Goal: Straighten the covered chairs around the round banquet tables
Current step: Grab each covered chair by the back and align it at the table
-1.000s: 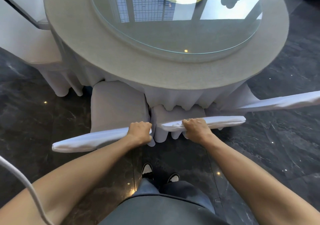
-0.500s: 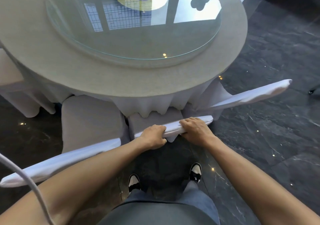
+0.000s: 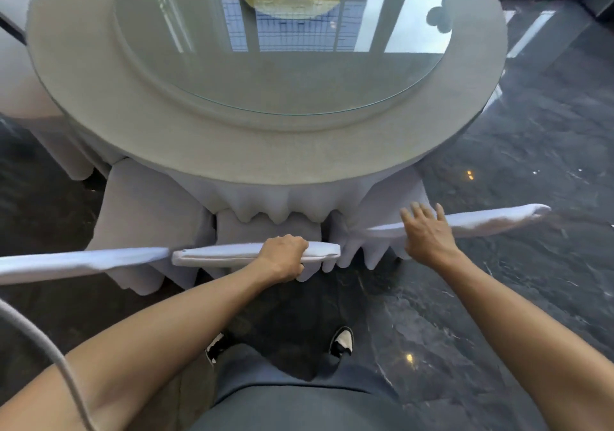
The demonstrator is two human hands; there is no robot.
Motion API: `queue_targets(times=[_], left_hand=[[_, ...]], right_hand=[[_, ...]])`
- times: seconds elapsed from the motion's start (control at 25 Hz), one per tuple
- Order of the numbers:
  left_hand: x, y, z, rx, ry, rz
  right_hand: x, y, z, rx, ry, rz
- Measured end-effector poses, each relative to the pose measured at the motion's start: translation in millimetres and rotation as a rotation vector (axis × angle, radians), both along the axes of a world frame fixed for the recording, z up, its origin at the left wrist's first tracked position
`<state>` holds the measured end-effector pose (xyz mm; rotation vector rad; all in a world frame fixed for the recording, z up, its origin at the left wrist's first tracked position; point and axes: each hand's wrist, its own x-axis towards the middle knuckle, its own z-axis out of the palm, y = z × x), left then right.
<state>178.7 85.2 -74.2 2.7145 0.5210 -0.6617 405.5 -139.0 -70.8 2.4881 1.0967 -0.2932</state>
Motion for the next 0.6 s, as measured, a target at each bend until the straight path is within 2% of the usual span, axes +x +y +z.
queue_targets(times=[0.12,0.24,0.44,0.6], left_hand=[[9.9,-14.7,-5.4,0.099,0.005,0.115],[14.9,-20.9,-11.3,0.157,0.009,0.200],[19.2,-22.1,-15.0,0.208,-0.001,0.195],[19.8,-20.9,-17.1,0.211,-0.022,0.201]], right_hand=[[34.7,-31.2,8.8,-0.109,-0.048,-0.007],[49.8,-34.8,12.8,-0.100,-0.040,-0.010],[41.0,-19.3,23.7,-0.210,-0.025,0.091],[7.8,-9.6,23.5,-0.202,0.019,0.147]])
